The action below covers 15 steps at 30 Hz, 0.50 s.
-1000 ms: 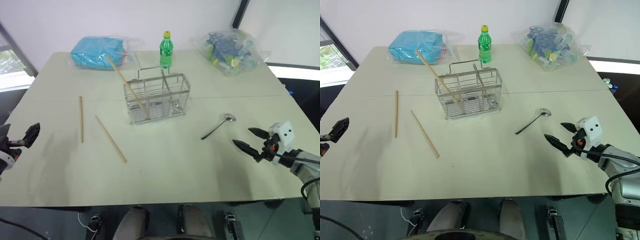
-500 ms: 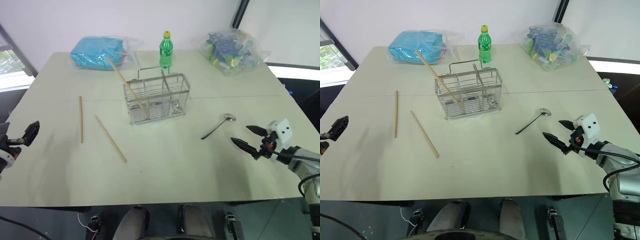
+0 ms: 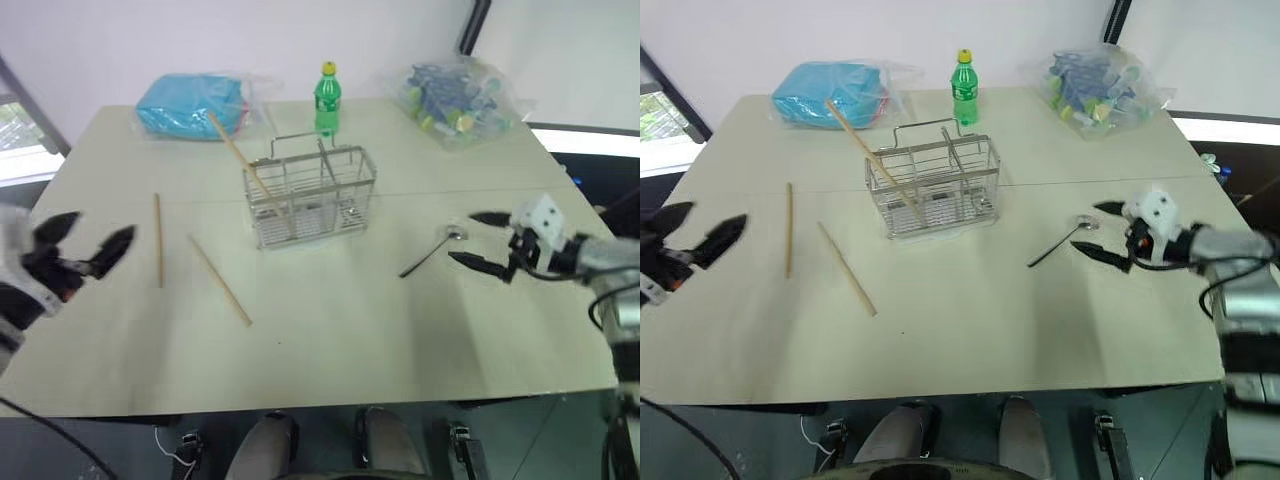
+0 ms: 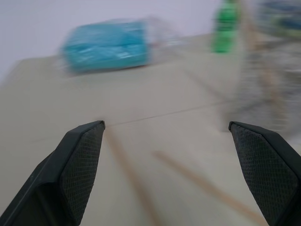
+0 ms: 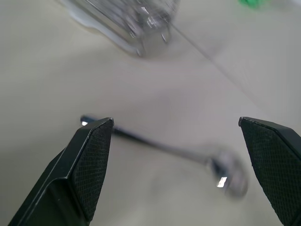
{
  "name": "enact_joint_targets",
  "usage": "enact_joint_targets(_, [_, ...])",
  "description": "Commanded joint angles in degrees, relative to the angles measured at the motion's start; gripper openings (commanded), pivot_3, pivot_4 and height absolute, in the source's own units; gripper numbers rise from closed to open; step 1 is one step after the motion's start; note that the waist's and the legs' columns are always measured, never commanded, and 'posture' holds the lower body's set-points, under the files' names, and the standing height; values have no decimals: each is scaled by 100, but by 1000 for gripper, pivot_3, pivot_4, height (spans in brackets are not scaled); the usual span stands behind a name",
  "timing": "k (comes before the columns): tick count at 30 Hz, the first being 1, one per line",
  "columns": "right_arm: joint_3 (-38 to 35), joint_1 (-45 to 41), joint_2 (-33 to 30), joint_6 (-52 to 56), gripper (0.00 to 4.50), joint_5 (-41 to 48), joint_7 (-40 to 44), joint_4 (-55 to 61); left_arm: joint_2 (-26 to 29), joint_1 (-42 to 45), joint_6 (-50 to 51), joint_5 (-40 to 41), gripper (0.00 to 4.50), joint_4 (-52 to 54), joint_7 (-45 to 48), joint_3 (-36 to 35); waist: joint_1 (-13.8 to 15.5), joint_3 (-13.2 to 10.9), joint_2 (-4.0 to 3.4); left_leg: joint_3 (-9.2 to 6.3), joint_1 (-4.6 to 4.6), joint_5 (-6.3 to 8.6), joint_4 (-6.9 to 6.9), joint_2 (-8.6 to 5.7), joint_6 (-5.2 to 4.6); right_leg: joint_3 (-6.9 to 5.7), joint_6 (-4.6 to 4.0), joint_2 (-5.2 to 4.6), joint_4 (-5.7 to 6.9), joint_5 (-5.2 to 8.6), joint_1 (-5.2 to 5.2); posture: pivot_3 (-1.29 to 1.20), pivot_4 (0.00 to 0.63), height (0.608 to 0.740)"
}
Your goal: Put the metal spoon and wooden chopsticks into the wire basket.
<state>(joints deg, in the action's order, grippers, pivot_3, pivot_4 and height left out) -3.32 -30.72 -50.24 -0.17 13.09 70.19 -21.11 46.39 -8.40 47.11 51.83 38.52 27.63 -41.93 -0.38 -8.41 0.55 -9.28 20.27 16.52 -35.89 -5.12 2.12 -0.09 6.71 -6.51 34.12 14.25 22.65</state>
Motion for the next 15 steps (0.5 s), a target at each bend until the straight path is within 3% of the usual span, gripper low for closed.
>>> enact_joint_targets(1, [628, -1062, 1, -954, 4401, -542, 890, -1059, 330, -63, 183, 576, 4455, 588, 456, 378, -47, -2, -3, 7, -1, 0, 5, 0, 1, 0, 6, 2, 0, -3, 1, 0, 150, 736])
enact_joint_targets(8, [1836, -2860, 228, -2887, 4401, -1998, 1451, -3371, 502, 312, 165, 839, 4455, 725, 299, 912, -50, -8, -5, 16, 0, -14, 22, 3, 24, 1, 5, 3, 0, -4, 12, 0, 150, 736])
enact_joint_targets(15, [3234, -4060, 666, -4450, 4401, -4134, -347, -4879, 453, 562, 158, 980, 4455, 764, -57, 1070, -68, -7, -4, 13, -4, -26, 25, 1, 46, 10, 6, 5, 9, -5, 18, 0, 150, 736])
